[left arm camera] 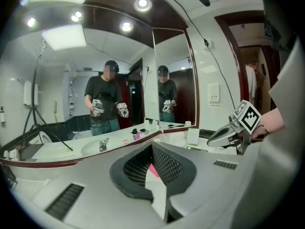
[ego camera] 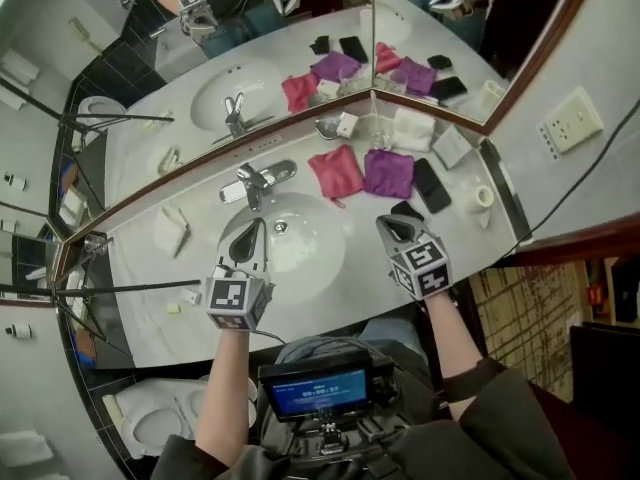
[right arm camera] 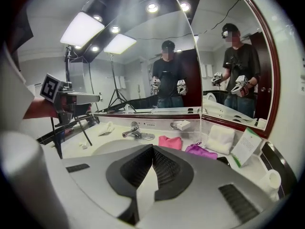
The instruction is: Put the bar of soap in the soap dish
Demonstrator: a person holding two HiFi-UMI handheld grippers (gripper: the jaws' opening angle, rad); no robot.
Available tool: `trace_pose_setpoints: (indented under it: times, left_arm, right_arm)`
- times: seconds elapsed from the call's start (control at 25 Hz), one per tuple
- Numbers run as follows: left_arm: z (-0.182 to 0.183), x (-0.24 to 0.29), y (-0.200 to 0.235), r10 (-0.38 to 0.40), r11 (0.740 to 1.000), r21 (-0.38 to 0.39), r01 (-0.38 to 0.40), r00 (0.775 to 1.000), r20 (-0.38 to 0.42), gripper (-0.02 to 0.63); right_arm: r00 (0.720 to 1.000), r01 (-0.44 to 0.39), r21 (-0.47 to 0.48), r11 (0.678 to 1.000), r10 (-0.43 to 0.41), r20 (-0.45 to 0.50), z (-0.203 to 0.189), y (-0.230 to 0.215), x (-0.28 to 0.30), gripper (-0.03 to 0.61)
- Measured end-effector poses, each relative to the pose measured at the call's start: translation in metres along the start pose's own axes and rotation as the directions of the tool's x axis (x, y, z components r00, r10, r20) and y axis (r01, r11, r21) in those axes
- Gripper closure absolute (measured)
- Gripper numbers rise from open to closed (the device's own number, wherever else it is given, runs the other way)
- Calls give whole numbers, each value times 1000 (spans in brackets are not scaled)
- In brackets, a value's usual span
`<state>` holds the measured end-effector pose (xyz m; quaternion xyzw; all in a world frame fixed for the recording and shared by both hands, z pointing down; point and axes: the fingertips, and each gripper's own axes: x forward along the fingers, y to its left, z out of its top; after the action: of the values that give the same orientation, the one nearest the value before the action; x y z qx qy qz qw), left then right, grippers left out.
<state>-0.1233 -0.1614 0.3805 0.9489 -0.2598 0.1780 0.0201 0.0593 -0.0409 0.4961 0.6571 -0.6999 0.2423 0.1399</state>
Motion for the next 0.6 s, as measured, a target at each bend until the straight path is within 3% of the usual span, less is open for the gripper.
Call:
trace_pose_setpoints:
  times: [0.12,0.28,0.6]
  left_arm:
    - [-9,-2,11,-119,992,45,119,993,-5,608]
    - [-16,-6,24,-218,973,75,218,976,-9,608]
    - [-36,-4,28,-293,950,100,295,955,-34,608]
  right_arm:
    - [997,75,69,995,-76,9,-5,30,0,561]
    - [991,133,99,986,-133,-1,-10,67,4,561]
    - [986,166,80,983,-165,-18,-16,97,5,561]
